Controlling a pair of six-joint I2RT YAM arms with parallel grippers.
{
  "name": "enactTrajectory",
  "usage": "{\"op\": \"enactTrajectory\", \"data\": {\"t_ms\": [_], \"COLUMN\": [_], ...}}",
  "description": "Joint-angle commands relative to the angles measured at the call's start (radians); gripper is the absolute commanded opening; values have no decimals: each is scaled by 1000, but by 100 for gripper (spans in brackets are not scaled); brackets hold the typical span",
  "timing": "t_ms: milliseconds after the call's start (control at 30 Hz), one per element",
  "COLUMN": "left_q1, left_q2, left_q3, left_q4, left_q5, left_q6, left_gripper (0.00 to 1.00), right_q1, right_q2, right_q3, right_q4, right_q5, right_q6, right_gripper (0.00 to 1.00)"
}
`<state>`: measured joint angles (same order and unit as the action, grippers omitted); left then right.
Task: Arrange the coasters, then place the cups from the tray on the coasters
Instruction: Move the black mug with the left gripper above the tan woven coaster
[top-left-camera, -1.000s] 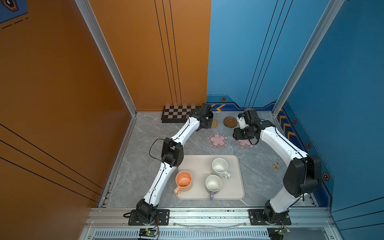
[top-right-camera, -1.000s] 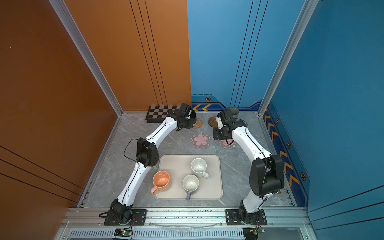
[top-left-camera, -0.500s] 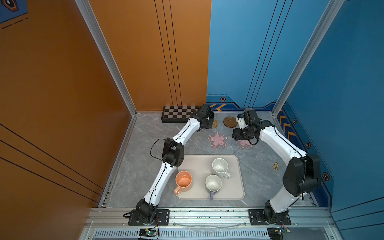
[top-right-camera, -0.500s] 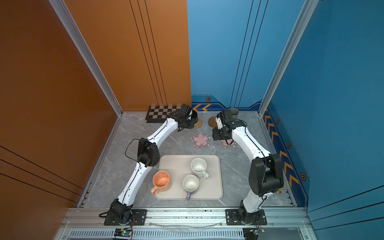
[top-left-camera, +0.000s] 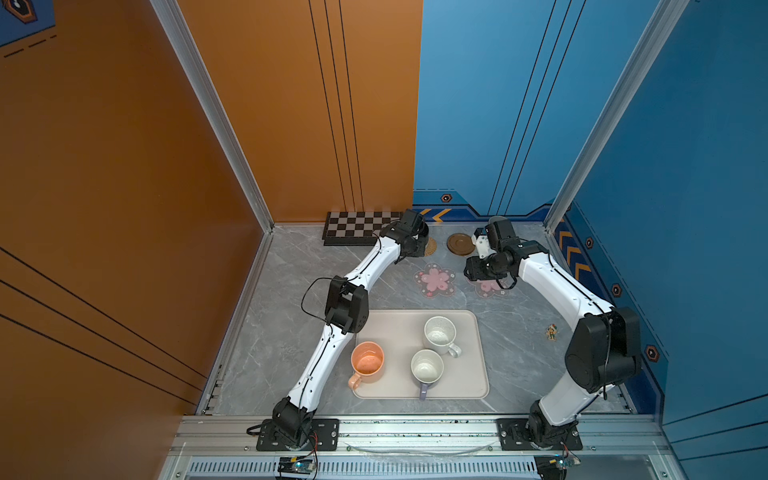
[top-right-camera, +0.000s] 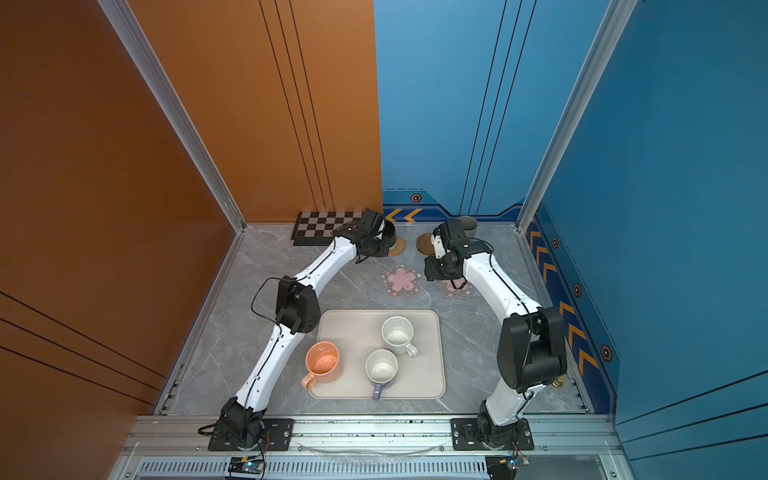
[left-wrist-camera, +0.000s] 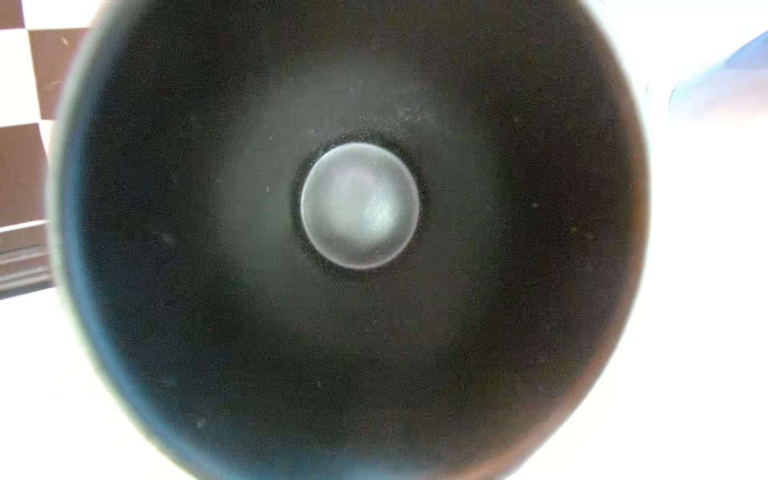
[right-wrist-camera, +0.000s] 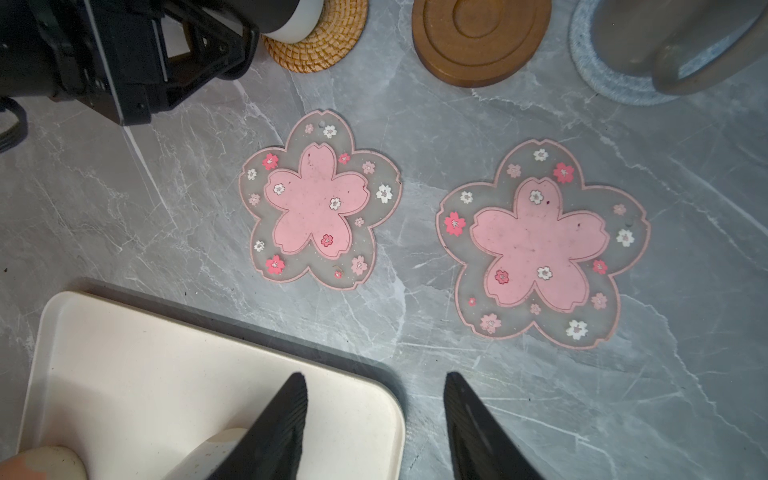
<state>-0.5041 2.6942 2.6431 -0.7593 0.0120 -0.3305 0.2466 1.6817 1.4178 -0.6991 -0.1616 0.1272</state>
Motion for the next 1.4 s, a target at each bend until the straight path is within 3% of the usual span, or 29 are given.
{"op": "enactTrajectory", "data": {"t_ms": [0,233,700,933,1367], "left_q1": [4,4,0,-2,-52], "left_q2": [-28,-39,-42,-38,-92], "left_q3": [29,23,20,17,25], "left_q4": [61,61,66,77,90], "left_q5": [10,10,3,2,-56], "left_q6": [1,1,-23,-15,138], "left_gripper": [18,27,26,10,8], "right_q1": [-6,-6,-6,-6,-7], "right_q2": [14,7,-10,-11,-14], "right_q3": [18,12,-10,-16,-29], "right_q4": [-20,-19,-8,-5,15], "right_q5": [-21,-26,-35,-39,-58], "right_q6": [-2,0,4,6,17], "right_gripper": [55,55,55,55,55]}}
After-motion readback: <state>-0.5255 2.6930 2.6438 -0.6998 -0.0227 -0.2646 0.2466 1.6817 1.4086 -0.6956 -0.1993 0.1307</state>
